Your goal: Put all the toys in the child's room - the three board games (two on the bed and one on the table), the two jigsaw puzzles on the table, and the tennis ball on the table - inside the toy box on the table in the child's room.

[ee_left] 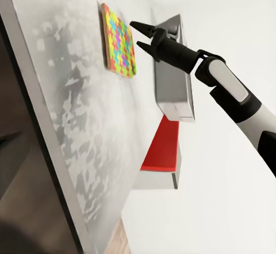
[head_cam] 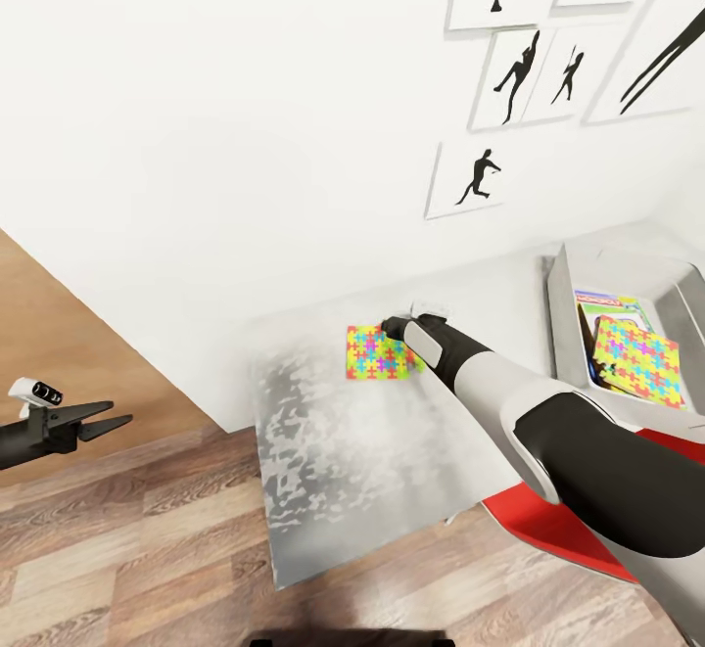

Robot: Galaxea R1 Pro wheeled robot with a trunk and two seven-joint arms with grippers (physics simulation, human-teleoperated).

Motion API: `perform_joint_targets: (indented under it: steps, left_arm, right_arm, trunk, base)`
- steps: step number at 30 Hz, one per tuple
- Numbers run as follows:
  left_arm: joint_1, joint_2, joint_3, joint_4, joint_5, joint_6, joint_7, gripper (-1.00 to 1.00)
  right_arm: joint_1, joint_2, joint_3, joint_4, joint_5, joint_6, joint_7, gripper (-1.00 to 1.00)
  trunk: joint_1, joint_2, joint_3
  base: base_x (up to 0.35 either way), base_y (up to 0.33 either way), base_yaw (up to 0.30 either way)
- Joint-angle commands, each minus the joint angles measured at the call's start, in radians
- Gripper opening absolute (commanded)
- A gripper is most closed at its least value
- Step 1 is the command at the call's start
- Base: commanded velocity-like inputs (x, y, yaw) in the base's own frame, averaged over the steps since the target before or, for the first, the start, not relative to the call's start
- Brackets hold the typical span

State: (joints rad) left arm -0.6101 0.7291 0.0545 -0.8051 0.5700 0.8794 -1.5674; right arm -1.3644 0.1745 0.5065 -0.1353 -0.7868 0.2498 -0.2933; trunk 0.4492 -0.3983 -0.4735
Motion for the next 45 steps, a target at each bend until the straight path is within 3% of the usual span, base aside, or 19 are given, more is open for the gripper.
perform_joint_targets:
  steps: [1, 23, 45]
  left_arm:
    - [0.000, 0.000, -0.001, 0.000, 0.001, 0.011, -0.003, 1.00]
    - [0.000, -0.002, -0.001, 0.000, 0.000, 0.012, -0.003, 1.00]
    - [0.000, -0.003, -0.001, 0.000, -0.001, 0.012, -0.003, 1.00]
  right_arm:
    - [-0.001, 0.000, 0.006, -0.001, -0.005, 0.005, -0.006, 1.00]
    - [-0.001, 0.000, 0.009, -0.001, -0.003, -0.027, -0.006, 1.00]
    - [-0.001, 0.000, 0.010, -0.001, -0.002, -0.028, -0.006, 1.00]
  trunk:
    - [0.001, -0.002, -0.002]
    - [0.001, -0.002, -0.004]
    - [0.001, -0.002, -0.036]
  base:
    - [0.103, -0.026, 0.000]
    - [0.078, -0.031, 0.000]
    - [0.006, -0.001, 0.000]
